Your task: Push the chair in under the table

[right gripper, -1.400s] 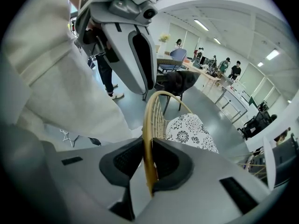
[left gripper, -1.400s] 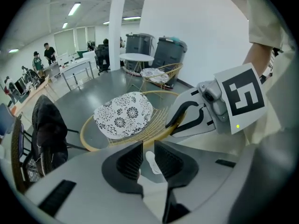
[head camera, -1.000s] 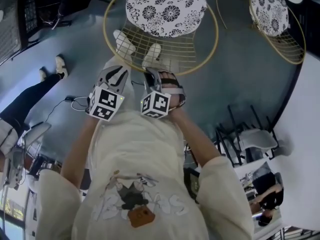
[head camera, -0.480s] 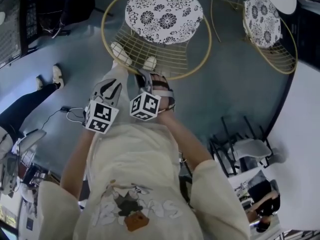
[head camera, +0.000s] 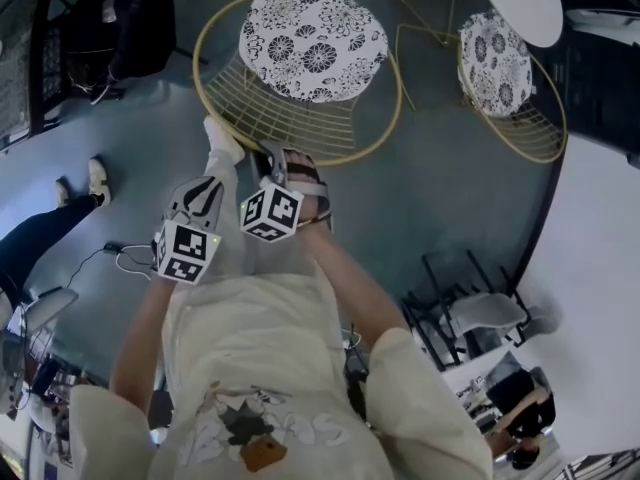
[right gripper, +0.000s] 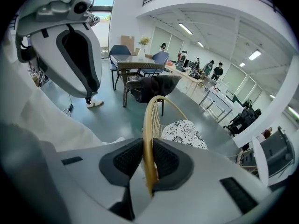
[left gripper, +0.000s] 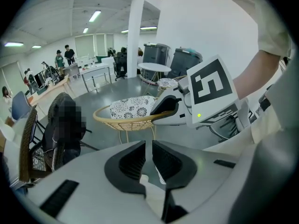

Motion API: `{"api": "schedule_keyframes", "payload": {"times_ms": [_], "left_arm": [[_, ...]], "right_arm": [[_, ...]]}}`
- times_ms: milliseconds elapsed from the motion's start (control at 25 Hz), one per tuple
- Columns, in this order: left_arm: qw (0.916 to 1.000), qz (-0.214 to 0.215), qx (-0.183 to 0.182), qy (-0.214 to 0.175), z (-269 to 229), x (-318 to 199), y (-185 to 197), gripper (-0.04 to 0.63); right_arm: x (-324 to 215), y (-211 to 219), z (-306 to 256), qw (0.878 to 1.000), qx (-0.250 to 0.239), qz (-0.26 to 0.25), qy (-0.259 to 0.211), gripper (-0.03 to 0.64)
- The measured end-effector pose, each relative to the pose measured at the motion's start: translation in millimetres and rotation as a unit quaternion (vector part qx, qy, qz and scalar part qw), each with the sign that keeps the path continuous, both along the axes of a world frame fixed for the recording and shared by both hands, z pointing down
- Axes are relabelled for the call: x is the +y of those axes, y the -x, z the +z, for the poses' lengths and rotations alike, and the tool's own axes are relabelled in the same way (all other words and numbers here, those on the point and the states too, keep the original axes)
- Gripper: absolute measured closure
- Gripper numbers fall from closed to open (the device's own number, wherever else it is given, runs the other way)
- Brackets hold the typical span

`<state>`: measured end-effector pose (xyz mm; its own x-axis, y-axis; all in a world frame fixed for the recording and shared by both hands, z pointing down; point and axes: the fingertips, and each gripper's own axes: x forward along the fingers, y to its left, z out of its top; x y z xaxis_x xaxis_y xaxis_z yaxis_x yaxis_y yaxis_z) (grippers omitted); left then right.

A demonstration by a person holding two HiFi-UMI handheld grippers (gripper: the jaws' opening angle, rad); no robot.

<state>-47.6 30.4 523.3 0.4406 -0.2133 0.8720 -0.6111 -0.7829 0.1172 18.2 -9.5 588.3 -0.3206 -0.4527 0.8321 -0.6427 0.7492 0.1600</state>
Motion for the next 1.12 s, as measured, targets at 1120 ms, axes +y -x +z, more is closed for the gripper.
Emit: {"api": "schedule_keyframes", "payload": {"times_ms": [1120], "left_arm": [[0.9964, -0.031, 0.047, -0.063, 37, -9, -30, 0.586]], "right_arm": [[15, 1, 27, 0.999, 0.025, -0.017, -0.043, 0.548]]}}
